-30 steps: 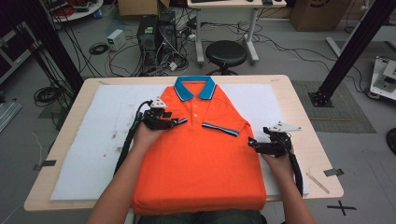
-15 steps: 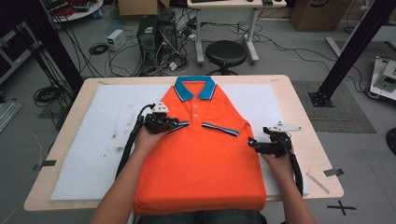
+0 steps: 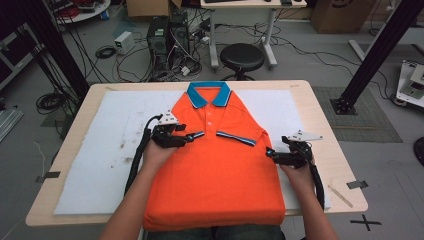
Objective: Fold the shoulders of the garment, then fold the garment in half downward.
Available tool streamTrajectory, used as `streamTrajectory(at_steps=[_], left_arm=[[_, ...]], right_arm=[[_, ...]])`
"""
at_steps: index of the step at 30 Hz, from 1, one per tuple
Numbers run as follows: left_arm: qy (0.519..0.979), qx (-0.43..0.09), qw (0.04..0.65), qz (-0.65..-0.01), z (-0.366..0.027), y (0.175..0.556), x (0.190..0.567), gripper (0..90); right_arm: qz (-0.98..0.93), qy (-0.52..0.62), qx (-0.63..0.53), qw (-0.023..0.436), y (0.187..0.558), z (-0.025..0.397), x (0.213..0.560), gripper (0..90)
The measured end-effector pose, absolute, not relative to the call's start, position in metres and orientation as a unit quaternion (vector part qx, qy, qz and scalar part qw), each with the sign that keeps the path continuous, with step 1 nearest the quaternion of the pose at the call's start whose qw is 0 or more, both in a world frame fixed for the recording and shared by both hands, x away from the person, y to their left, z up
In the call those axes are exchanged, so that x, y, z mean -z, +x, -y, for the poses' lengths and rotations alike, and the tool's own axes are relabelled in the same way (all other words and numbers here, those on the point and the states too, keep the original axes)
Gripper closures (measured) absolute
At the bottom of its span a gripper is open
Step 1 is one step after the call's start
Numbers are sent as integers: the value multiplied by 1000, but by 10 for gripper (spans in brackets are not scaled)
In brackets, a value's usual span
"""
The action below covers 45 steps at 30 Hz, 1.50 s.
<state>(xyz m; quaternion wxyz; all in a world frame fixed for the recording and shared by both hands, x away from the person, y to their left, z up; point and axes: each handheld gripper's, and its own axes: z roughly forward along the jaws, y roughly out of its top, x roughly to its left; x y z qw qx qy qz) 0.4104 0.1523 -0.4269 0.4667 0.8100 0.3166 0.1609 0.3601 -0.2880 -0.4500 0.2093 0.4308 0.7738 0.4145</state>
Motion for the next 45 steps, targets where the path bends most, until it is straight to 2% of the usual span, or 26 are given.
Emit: streamTrajectory(at_steps=[5, 13, 25, 37, 45], left_arm=[[809, -168, 469, -312, -158, 397, 420, 306], [786, -188, 495, -319, -193, 374, 421, 224], [768, -194, 513, -331, -216, 381, 414, 188], [773, -180, 501, -346, -217, 384, 423, 188], [773, -194, 494, -347, -213, 392, 420, 188]], right_arm=[[-773, 434, -413, 209, 361, 288, 450, 188], [-766, 443, -415, 214, 360, 289, 449, 188], [-751, 431, -448, 222, 355, 294, 441, 187], [-748, 425, -455, 230, 353, 292, 439, 187], [-746, 420, -456, 244, 356, 291, 440, 188]])
